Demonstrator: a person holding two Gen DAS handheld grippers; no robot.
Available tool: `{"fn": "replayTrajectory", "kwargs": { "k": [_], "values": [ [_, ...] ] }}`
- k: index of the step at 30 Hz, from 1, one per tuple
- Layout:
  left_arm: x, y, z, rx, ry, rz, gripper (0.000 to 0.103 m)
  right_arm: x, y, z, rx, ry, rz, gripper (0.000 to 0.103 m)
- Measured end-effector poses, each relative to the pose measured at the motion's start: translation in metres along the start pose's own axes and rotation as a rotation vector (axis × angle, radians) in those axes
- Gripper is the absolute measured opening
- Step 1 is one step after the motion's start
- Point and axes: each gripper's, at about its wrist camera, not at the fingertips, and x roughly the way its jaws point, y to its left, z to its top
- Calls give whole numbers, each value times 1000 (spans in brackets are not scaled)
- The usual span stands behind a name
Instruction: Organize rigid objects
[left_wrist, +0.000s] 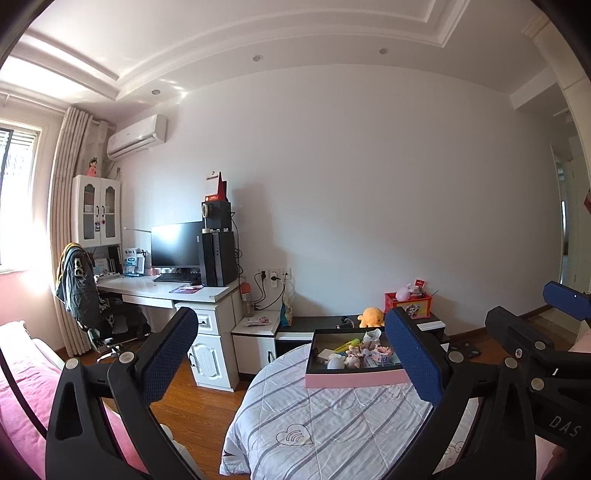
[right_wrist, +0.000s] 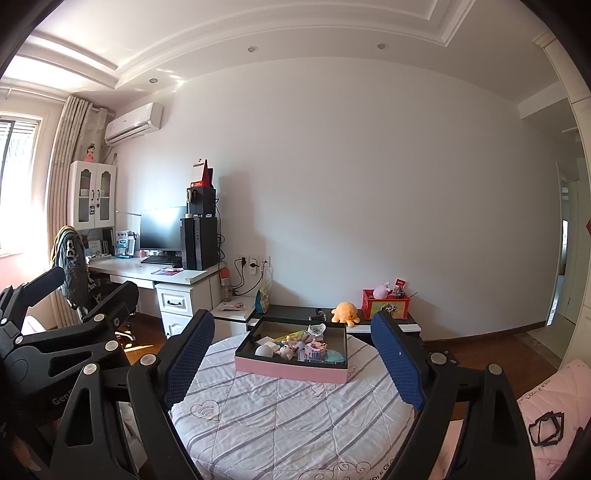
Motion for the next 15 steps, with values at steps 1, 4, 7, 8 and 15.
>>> {"fn": "replayTrajectory", "kwargs": {
  "k": [1, 4, 7, 8, 15],
  "values": [
    [0, 0, 0, 0, -1, 0, 102, 0, 0, 0, 0, 0, -1, 88],
    [0, 0, 0, -2, 0, -2, 102, 0, 0, 0, 0, 1, 1, 88],
    [0, 0, 0, -2, -1, -2, 102, 0, 0, 1, 0, 0, 0, 88],
    [0, 0, 0, -1, 1, -3, 102, 0, -1, 1, 1, 0, 1, 88],
    [0, 0, 0, 1, -1, 0, 102, 1, -1, 1, 2, 1, 2, 88]
  ]
}}
